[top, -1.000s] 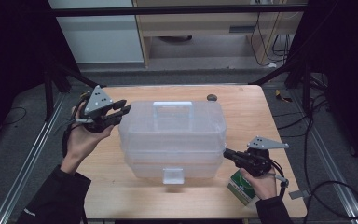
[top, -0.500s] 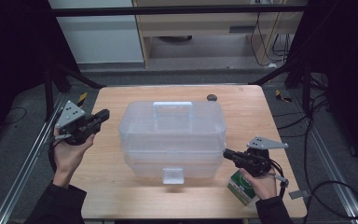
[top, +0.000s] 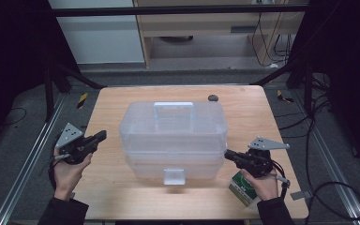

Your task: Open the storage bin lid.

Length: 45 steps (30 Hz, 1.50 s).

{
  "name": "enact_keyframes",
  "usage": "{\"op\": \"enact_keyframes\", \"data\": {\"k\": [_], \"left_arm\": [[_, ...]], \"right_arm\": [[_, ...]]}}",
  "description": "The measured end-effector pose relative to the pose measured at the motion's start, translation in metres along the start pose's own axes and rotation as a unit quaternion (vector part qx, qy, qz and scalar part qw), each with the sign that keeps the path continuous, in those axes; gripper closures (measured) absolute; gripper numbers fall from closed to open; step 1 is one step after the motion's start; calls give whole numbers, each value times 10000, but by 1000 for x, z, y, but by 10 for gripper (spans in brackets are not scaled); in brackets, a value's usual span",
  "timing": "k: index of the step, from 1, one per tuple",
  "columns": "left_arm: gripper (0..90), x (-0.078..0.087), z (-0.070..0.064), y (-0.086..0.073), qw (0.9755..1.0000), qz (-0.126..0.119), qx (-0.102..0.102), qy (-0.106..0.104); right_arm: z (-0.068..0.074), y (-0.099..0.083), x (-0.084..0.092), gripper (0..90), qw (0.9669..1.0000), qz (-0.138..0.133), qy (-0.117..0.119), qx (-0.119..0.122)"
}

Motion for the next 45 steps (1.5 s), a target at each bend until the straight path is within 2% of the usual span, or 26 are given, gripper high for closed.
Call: {"op": "enact_keyframes", "data": {"k": [3, 5, 9, 15, 19, 22, 26, 29, 35, 37, 45], "left_arm": [[895, -2, -7, -6, 10000, 86, -21, -42], [895, -6, -12, -10, 9995, 143, -214, -195], [895, -11, -21, -16, 9988, 216, -211, -391], [895, -15, -34, -16, 9964, 221, -435, -699], [895, -16, -40, -16, 9945, 170, -537, -888], [894, -15, -46, -13, 9940, 117, -515, -962], [894, -17, -55, -9, 9913, -15, -551, -1196], [894, -16, -55, -5, 9907, -75, -582, -1226], [893, -15, -56, -3, 9905, -159, -470, -1282], [892, -14, -56, -1, 9908, -179, -480, -1251], [890, -13, -51, 10, 9930, -384, -234, -1092]], "right_arm": [[0, 0, 0, 900, 10000, -2, 21, -10], [0, 0, 0, 900, 10000, -2, 19, -7], [0, 0, 0, 900, 10000, -4, 13, 0], [0, -1, -1, 900, 10000, -2, 38, -32], [0, -1, -1, 900, 10000, -4, 37, -31], [0, -1, -1, 900, 10000, -5, 42, -38], [0, -1, -1, 900, 10000, -11, 41, -42], [0, 0, -1, 900, 10000, -19, 40, -35], [1, 3, -1, 900, 10000, -80, 28, -29], [1, 5, -1, 900, 9999, -117, 41, -40], [-1, 20, -2, 899, 9997, -228, 25, 15]]}}
Point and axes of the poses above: each handheld gripper's, and its own axes: x roughly backward along the jaws, y roughly out of its top, z roughly to its left, the point moved 9 cm from there along -x, roughly forward along the jaws, and after that the axes turned 3 degrees about y, right-handed, at the moved point
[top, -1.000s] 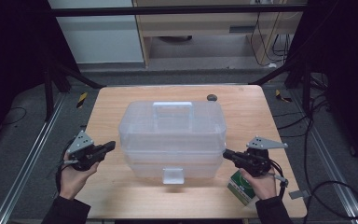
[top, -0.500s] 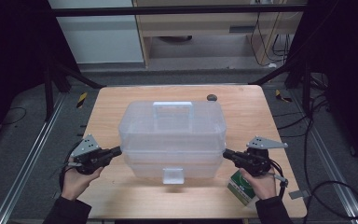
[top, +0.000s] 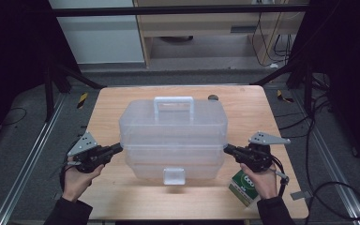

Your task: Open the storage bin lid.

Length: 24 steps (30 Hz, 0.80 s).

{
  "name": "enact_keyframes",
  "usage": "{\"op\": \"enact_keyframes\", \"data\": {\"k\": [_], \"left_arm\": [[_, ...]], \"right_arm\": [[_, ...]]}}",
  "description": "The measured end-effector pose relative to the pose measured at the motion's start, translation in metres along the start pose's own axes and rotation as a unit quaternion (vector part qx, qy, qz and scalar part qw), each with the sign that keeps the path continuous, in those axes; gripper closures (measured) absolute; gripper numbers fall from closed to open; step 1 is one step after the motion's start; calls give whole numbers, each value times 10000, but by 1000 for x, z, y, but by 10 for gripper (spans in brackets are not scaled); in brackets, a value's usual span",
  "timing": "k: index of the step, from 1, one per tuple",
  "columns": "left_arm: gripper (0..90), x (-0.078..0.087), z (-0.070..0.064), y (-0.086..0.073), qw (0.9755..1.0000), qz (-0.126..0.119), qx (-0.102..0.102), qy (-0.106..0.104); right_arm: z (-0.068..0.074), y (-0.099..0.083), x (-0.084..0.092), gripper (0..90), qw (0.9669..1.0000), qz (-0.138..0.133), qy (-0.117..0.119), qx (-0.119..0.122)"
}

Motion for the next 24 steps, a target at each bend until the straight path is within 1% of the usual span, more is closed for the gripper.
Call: {"op": "enact_keyframes", "data": {"k": [3, 10, 11, 13, 21, 22, 24], "left_arm": [[890, 1, 2, 4, 9999, -68, 76, 112], [891, -3, 4, 8, 9996, -163, 130, 208], [890, -4, 4, 9, 9995, -162, 130, 219], [891, -4, 6, 10, 9996, -153, 109, 231], [891, -5, 6, 11, 9995, -151, 72, 276], [888, -6, 5, 10, 9995, -147, 108, 261], [872, -6, 7, 8, 9993, -66, 61, 350]], "right_arm": [[1, 6, -3, 899, 10000, -51, 4, 22], [1, 13, -1, 900, 9998, -172, 40, 3], [0, 14, 0, 900, 9998, -192, 21, 41], [1, 15, -1, 899, 9997, -235, 45, 13], [1, 17, 0, 899, 9997, -245, 28, 44], [1, 17, 0, 899, 9997, -245, 30, 44], [1, 16, 0, 900, 9997, -237, 46, 49]]}}
Point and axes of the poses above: each handheld gripper's, and its own axes: x roughly backward along the jaws, y roughly out of its top, z roughly to its left, the point moved 9 cm from there along -x, roughly forward along the jaws, and after that the axes turned 3 degrees about y, right-handed, at the moved point
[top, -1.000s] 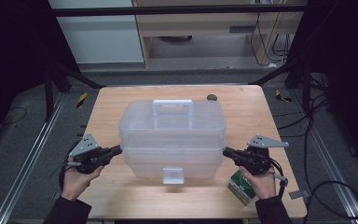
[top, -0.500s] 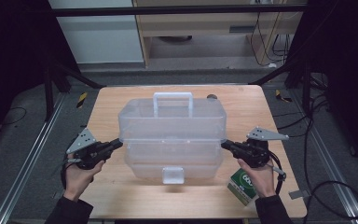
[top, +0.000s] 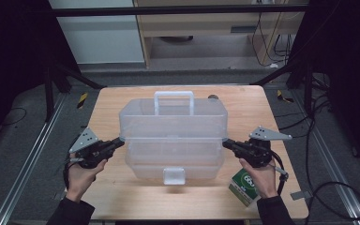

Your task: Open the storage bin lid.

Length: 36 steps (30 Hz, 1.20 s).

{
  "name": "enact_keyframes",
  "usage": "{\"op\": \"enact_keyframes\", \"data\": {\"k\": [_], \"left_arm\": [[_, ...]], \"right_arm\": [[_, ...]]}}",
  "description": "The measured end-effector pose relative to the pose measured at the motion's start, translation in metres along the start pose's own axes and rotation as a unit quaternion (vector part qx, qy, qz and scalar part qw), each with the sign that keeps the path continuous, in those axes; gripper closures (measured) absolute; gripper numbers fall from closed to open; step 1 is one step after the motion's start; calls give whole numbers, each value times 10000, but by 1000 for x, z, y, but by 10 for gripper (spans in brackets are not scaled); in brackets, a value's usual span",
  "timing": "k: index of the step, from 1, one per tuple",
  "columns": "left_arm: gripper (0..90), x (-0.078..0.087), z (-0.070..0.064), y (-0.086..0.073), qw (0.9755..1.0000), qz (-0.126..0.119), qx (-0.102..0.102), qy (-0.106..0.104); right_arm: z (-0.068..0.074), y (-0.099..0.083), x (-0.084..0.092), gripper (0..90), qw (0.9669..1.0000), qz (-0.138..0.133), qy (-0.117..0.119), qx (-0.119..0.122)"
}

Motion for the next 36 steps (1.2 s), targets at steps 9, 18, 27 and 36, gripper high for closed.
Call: {"op": "enact_keyframes", "data": {"k": [9, 18, 27, 36], "left_arm": [[673, 3, 8, -7, 9992, 123, 50, 390], [562, -3, 8, 0, 9985, -33, -17, 554], [562, -9, 7, 3, 9979, -61, -87, 634], [599, -15, 7, 5, 9977, -73, -108, 663]], "right_arm": [[2, -2, -1, 899, 10000, 36, 48, -17], [2, -1, -1, 899, 10000, 42, 43, -3], [2, 0, -1, 899, 10000, 25, 36, -11], [4, 1, -1, 899, 10000, 21, 67, -17]]}}
Point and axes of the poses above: each handheld gripper's, and its own axes: x roughly backward along the jaws, y roughly out of its top, z roughly to its left, the point moved 9 cm from there along -x, roughly forward along the jaws, and after that the axes turned 3 degrees about y, right-handed, at the moved point
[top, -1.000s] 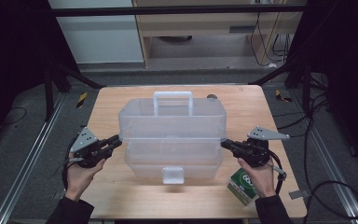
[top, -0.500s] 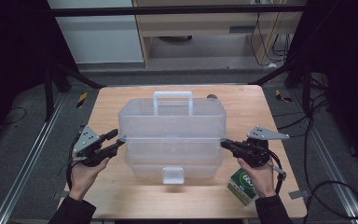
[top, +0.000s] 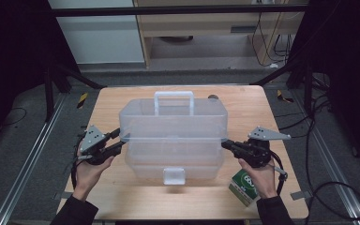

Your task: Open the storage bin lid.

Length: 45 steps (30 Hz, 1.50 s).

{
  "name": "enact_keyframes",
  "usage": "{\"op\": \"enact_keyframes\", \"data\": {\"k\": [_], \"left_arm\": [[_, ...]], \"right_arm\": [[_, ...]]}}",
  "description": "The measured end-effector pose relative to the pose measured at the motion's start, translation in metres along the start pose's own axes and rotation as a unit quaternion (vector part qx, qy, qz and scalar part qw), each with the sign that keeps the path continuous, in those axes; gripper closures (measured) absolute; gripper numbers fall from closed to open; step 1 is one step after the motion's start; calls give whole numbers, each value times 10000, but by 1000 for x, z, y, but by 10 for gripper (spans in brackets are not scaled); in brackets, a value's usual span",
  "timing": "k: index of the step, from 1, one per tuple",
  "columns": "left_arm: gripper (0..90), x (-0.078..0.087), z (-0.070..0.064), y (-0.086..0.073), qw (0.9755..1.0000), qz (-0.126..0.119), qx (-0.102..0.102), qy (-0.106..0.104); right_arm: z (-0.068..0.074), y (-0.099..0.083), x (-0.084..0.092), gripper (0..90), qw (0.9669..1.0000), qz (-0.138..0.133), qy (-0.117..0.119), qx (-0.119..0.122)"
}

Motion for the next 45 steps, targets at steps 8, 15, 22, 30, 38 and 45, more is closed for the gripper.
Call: {"op": "enact_keyframes", "data": {"k": [8, 15, 22, 30, 38, 45], "left_arm": [[610, 1, 2, 3, 10000, 39, -52, 54], [614, 2, 2, 3, 9999, 94, -44, 48], [612, 2, 2, 3, 9999, 122, -21, 19], [616, 2, 2, 4, 9999, 164, -14, 37], [622, 3, 4, 6, 9998, 184, -6, 58], [623, 3, 8, 15, 9997, 142, 94, 150]], "right_arm": [[1, -1, -1, 891, 10000, 40, 26, 33], [-11, -13, -6, 795, 9983, 424, -387, 78], [-28, -34, -16, 735, 9922, 938, -815, -62], [-29, -45, -24, 742, 9898, 1194, -772, -106], [-28, -46, -27, 748, 9881, 1290, -818, -158], [-30, -46, -27, 751, 9873, 1298, -863, -296]]}}
Point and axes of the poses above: each handheld gripper's, and its own axes: x roughly backward along the jaws, y roughly out of its top, z roughly to its left, the point moved 9 cm from there along -x, roughly forward along the jaws, and after that the axes turned 3 degrees about y, right-handed, at the moved point
